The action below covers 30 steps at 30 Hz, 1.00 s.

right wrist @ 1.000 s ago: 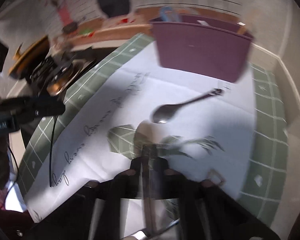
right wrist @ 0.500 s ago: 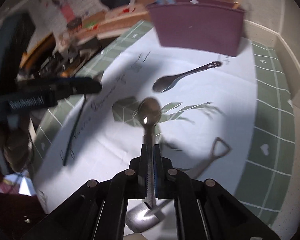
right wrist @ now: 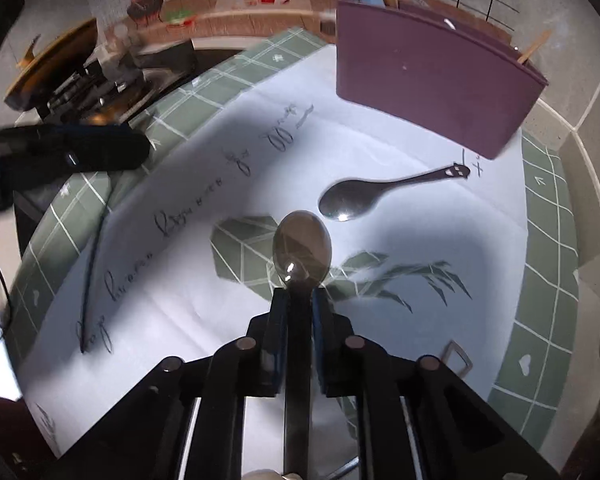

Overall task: Organize utensils
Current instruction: 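Grasp the clear plastic spoon with the right gripper while the left holds the dark spoon, then lift both spoons over the purple caddy with both grippers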

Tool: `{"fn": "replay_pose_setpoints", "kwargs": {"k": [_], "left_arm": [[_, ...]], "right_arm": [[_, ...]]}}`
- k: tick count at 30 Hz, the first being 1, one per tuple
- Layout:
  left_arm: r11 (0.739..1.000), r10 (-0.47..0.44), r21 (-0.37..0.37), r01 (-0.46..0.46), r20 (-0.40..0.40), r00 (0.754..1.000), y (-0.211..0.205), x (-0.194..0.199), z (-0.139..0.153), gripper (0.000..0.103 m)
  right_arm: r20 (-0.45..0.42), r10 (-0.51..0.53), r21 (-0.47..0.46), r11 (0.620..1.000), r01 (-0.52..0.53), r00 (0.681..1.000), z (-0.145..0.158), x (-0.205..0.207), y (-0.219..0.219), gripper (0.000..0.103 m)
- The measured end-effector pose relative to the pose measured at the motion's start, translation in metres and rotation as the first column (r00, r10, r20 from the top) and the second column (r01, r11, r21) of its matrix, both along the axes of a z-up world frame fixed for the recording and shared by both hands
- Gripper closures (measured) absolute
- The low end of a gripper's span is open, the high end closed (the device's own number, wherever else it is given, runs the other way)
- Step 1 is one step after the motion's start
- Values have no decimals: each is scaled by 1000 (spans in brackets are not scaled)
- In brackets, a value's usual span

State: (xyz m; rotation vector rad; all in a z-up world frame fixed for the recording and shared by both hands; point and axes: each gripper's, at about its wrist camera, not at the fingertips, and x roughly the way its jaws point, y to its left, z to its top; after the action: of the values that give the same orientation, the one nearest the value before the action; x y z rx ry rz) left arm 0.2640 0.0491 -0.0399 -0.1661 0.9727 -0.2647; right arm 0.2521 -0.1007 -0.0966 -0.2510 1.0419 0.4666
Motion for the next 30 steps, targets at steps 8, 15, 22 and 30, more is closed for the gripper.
{"fn": "replay_pose_setpoints", "kwargs": {"k": [8,15,22,30], "left_arm": [[999,-23,-25,22,-40,999,-10,14,-10,70],[994,-105,-22,105,-12,994,-40,19,1,70],[988,-152,-23,152,15,988,-56,19,14,70],[985,-167,-41,169,47,985,-61,18,28,70]], "right_arm": [[12,-65,0,998,65,998,5,-1,-30,92],[38,-200,95,976,196,979,24,-6,-79,92],[61,-288,168,947,274,956,42,-11,-109,92],[48,-348,199,922,333,936,45,-14,-126,92]]}}
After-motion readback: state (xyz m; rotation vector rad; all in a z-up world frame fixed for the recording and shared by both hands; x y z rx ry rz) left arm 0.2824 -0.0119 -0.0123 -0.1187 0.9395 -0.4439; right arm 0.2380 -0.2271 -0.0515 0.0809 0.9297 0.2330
